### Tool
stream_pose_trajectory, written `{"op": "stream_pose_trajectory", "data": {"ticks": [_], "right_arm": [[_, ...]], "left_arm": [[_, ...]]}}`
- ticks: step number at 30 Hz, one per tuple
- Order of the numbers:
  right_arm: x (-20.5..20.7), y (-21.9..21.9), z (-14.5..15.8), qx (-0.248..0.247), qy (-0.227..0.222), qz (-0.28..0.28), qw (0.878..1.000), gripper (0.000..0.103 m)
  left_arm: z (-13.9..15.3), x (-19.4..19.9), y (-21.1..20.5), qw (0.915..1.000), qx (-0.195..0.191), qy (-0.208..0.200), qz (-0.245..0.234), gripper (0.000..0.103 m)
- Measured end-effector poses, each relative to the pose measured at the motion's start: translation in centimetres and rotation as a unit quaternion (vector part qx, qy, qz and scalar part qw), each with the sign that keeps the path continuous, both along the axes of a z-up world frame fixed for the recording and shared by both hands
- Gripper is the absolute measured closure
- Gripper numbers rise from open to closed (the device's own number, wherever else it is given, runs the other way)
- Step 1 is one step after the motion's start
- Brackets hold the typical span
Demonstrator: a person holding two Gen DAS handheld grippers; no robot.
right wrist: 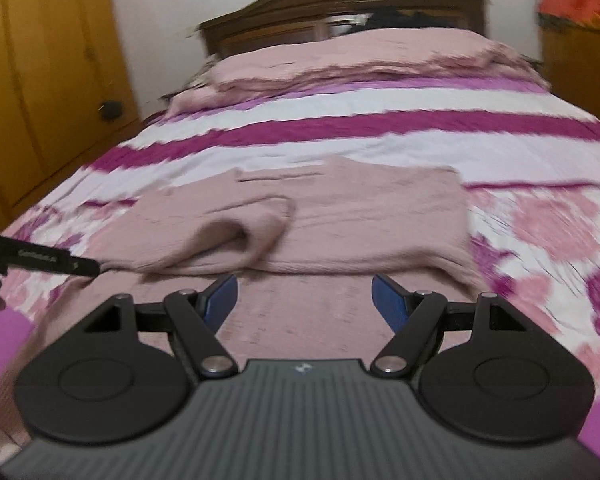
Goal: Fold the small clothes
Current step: 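Grasp the opposite side edge of the cardigan with the right gripper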
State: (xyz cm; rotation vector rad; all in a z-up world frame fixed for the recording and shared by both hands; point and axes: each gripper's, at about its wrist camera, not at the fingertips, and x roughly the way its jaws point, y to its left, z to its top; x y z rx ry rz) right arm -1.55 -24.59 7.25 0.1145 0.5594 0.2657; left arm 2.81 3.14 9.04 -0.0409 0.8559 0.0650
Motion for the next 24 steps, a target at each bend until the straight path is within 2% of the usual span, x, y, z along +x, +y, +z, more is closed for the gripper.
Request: {"op": "stream_pose_trajectory", "data": {"ticks": [5,11,15,24], "right_arm": [[1.4,4.7,0.7,-0.035,-0.015,0.066,0.997,0.027],[2.8,10.4,0.7,-0.072,-0.035,0.152,0.985,0.028],[4.2,12.9,-0.1,-0.102,-0.029,0.17,0.98,0.028],[6.3,15.5,-1.9,-0.146,-0.025,0.215,0.965,0.029]], "left_arm": [[-0.1,-0.5,1.9,0.9997,0.001,-0.004,0.024,0.029],[-0.6,-0.9,4.1,0.9987,-0.009,-0.005,0.049,0.029],[-1.1,-1.2,5.1,0.9981,-0.011,-0.005,0.06,0.029],[-2.2,-1.0,6.8,0.9968,-0.024,0.001,0.077,0.029]]}}
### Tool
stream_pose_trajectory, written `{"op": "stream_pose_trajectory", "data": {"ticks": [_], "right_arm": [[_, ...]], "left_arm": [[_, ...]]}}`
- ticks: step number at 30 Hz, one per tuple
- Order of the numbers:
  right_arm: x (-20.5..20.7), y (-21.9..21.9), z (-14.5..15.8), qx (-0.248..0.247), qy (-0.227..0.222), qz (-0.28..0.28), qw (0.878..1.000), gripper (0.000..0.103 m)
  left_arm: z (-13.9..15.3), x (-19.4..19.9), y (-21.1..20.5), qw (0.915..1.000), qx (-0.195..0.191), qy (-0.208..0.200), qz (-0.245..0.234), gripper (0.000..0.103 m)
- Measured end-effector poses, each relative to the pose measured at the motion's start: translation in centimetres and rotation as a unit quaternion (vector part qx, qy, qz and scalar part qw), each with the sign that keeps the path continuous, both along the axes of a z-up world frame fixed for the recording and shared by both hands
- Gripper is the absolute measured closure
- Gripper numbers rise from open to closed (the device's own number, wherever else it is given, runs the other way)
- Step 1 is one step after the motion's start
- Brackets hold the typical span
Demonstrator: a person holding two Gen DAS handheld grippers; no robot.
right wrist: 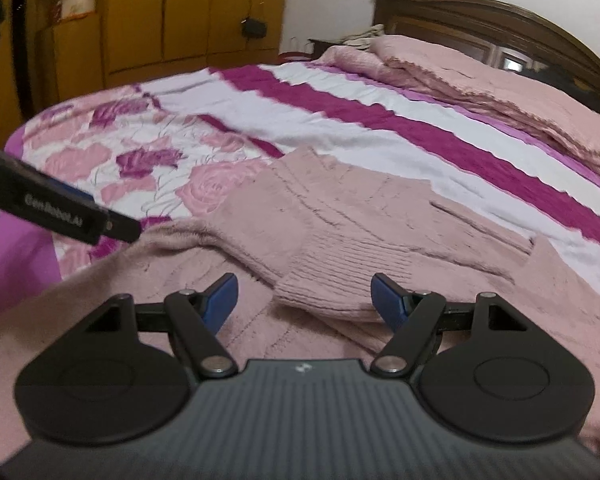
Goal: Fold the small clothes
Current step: 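Grasp the opposite side edge of the cardigan with the right gripper, then fold the held side over toward the center with the right gripper, release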
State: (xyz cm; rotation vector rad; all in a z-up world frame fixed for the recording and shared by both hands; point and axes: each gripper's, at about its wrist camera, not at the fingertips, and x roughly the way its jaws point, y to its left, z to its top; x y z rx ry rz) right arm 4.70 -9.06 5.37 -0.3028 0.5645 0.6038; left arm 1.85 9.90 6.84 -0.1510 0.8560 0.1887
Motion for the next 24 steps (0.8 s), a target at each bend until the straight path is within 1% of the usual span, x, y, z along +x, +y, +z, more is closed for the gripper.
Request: {"op": "stream_pose_trajectory", "data": {"ticks": [1,2,3,5,6,7,8,9,13,14,15,16,18,22,23,24], "right_arm": [[0.2,0.3,-0.3,-0.009,0.004,0.004,1.0,0.032],[0.3,0.5,-0.5,-0.019,0.005,0.005,1.0,0.042],[0.6,0.7,-0.8,-0.03,0.006,0.004,1.0,0.046],[1.0,0.8,-1.1,-0.043,0.001,-0.003,0.999,0.068],[1.2,0.6,-1.1,-0.038,0.002,-0.002,0.999,0.072],[1.3,0.3,-0.8,-0.026,0.007,-0.003,1.0,0.079],[1.5,-0.1,-0.4,-0.013,0.011,-0.007,1.0,0.082],[1.5,-0.5,0.1,0.0,0.01,-0.012,1.0,0.083],[1.4,-3.3,2.9,0.045,-0.023,-0.054,0.997,0.084],[1.5,-4.4,3.6,0.061,-0.027,-0.072,0.995,0.084],[1.8,-5.6,4.4,0.078,-0.029,-0.09,0.992,0.087],[1.9,-6.7,4.9,0.091,-0.031,-0.106,0.99,0.093],[2.1,-9.3,5.8,0.113,-0.039,-0.144,0.982,0.093],[2.1,-14.6,6.2,0.128,-0.055,-0.21,0.968,0.093],[2.1,-15.8,6.0,0.132,-0.049,-0.221,0.965,0.093],[2.2,-17.1,5.7,0.139,-0.034,-0.227,0.963,0.093]], "left_arm": [[-0.1,0.0,0.1,1.0,-0.001,0.001,0.001,0.029],[-0.1,0.0,0.1,1.0,-0.002,0.001,0.001,0.029],[-0.1,0.0,0.1,1.0,-0.003,0.0,0.001,0.029],[0.0,0.1,0.0,1.0,-0.003,-0.002,0.0,0.029],[0.1,0.1,-0.1,1.0,-0.003,-0.003,-0.001,0.029],[0.2,0.1,-0.3,1.0,-0.002,-0.004,-0.003,0.029],[0.3,0.1,-0.5,1.0,-0.001,-0.006,-0.005,0.029],[0.5,0.2,-0.7,0.9999,0.0,-0.008,-0.008,0.029],[1.2,0.8,-2.0,0.9996,0.005,-0.016,-0.024,0.029],[1.5,1.1,-2.5,0.9993,0.006,-0.021,-0.031,0.029],[1.7,1.3,-2.8,0.999,0.005,-0.025,-0.036,0.029],[1.9,1.6,-3.3,0.9987,0.004,-0.03,-0.042,0.029],[2.3,2.4,-4.3,0.9977,0.002,-0.039,-0.055,0.029],[2.5,4.2,-6.1,0.9964,-0.002,-0.051,-0.068,0.029],[2.5,4.7,-6.4,0.996,-0.005,-0.053,-0.072,0.029],[2.3,5.1,-6.8,0.9959,-0.007,-0.052,-0.074,0.029]]}}
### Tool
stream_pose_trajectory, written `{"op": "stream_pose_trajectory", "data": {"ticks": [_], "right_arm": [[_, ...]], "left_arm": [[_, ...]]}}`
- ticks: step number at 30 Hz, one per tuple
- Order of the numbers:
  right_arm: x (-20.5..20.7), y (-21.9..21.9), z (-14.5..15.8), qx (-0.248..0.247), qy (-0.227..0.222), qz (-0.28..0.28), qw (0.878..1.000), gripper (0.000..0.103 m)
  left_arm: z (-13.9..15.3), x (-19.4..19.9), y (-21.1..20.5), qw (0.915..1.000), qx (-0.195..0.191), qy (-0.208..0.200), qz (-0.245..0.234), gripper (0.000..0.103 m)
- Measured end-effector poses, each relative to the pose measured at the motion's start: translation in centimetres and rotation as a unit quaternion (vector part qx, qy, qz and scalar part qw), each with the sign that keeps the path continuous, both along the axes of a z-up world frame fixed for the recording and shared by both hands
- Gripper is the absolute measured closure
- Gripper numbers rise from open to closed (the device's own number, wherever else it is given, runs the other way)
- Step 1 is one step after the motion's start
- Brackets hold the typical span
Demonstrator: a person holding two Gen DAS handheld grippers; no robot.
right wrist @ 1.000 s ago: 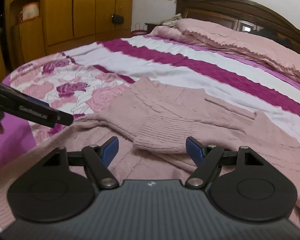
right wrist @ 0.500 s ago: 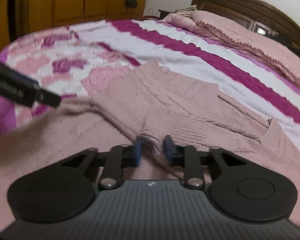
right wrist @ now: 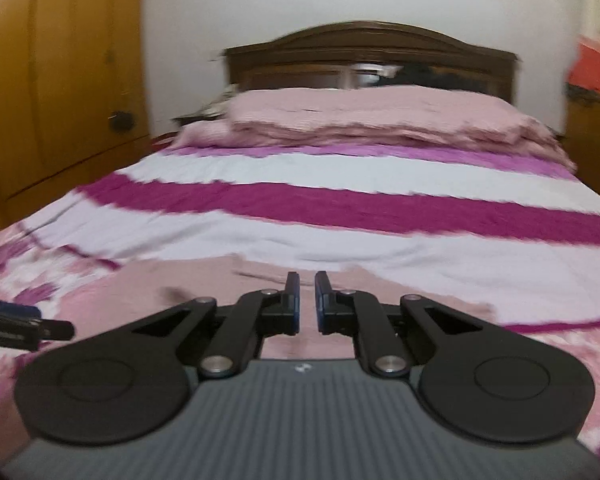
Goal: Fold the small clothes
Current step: 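Fold the held side over toward the center with the right gripper, release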
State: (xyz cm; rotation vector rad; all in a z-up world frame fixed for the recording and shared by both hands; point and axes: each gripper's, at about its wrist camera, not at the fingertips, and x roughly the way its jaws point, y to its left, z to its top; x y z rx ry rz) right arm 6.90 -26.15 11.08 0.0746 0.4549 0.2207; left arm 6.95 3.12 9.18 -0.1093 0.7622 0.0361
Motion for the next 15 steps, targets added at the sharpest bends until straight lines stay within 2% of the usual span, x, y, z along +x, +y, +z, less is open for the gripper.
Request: {"op": "stream_pose_trajectory", "data": {"ticks": [3,6,7,8,9,11,15], "right_arm": [[-0.2,-1.6,-1.1,0.028,0.033,0.006,0.999,0.09],[-0.7,-0.2,-1.8,0.01,0.044,0.029,0.999,0.086],[-0.9,0.5,-1.9,0.001,0.04,0.038,0.998,0.067],[-1.2,1.1,-1.9,-0.004,0.034,0.048,0.998,0.041],[-1.5,2.0,-1.9,-0.007,0.025,0.061,0.998,0.033],[-1.7,3.9,-2.0,-0.018,0.012,0.095,0.995,0.033],[-1.8,8.3,-2.2,-0.043,0.015,0.155,0.987,0.033]], "left_arm": [[-0.6,1.2,-1.0,1.0,0.002,0.006,-0.004,0.029],[-1.2,1.9,-1.5,0.9997,0.018,0.017,0.005,0.029],[-1.4,1.8,-1.4,0.9996,0.019,0.021,0.01,0.029],[-1.5,1.7,-1.0,0.9995,0.017,0.022,0.013,0.029],[-1.5,1.5,-0.7,0.9995,0.013,0.024,0.017,0.029],[-1.5,0.9,0.3,0.9992,0.01,0.028,0.026,0.029],[-1.3,-0.2,2.2,0.9979,0.023,0.031,0.053,0.029]]}}
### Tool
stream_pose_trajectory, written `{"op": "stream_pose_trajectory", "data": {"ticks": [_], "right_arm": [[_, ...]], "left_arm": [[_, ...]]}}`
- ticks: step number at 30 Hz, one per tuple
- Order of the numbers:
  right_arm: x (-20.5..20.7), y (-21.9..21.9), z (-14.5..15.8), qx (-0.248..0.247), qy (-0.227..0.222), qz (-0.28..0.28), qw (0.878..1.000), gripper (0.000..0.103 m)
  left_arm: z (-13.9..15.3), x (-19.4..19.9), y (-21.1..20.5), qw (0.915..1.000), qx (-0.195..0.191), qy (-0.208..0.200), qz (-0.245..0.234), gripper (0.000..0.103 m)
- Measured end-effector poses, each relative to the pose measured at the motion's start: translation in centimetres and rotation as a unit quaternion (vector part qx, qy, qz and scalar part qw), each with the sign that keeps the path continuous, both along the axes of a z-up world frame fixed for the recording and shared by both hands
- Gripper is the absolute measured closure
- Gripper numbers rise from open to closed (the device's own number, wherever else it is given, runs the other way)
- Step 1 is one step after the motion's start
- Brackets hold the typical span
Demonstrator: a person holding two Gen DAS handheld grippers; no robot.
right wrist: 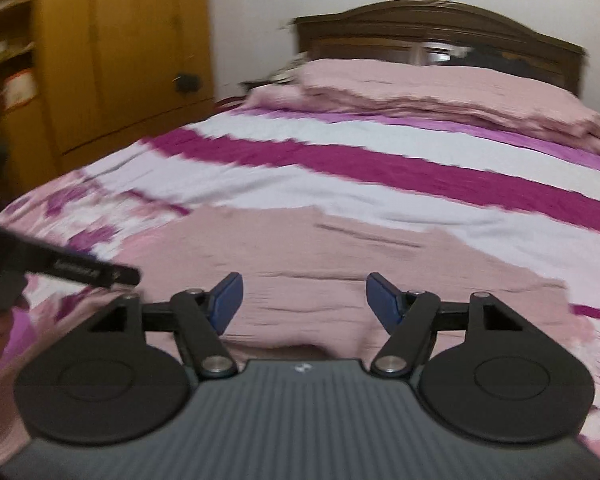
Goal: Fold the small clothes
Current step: 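Fold the held side over toward the center with the right gripper, release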
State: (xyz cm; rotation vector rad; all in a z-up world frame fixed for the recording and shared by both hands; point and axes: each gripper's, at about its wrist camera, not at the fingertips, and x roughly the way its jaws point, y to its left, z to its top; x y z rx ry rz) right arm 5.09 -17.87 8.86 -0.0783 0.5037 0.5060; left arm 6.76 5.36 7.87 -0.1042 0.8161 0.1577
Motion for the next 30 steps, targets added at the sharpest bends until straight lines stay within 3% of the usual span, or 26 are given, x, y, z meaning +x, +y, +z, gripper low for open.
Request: {"op": "stream_pose_trajectory", "data": {"ticks": [6,10,12,13,17,22,30], "right_arm": [[-0.5,6.6,-2.2,-0.089,-0.004,0.088,0.992,0.033],[-0.2,8.9,-4.2,-0.137,-0.003,0.103,0.985,0.036],[-0.1,9.3,-4.5,-0.148,-0.016,0.098,0.984,0.058],[-0.1,9.3,-4.5,-0.153,-0.017,0.092,0.984,0.074],[0.2,7.6,-2.8,-0.108,-0.013,0.069,0.992,0.086],[1.0,3.6,-0.2,-0.048,-0.035,0.003,0.998,0.087],[2.6,-5.3,2.3,0.023,-0.05,-0.131,0.99,0.091]], "left_arm": [[-0.2,-1.4,2.9,0.9995,-0.012,0.001,0.029,0.029],[-0.5,-1.8,3.7,0.9991,-0.019,0.003,0.038,0.029],[-0.5,-2.1,3.9,0.999,-0.022,0.002,0.039,0.029],[-0.5,-2.2,3.9,0.9989,-0.023,0.001,0.04,0.029],[-0.3,-2.2,3.8,0.9989,-0.024,-0.005,0.04,0.029],[0.3,-1.3,2.5,0.9992,-0.03,-0.013,0.025,0.029],[1.8,1.6,-1.3,0.9985,-0.01,-0.045,-0.031,0.029]]}}
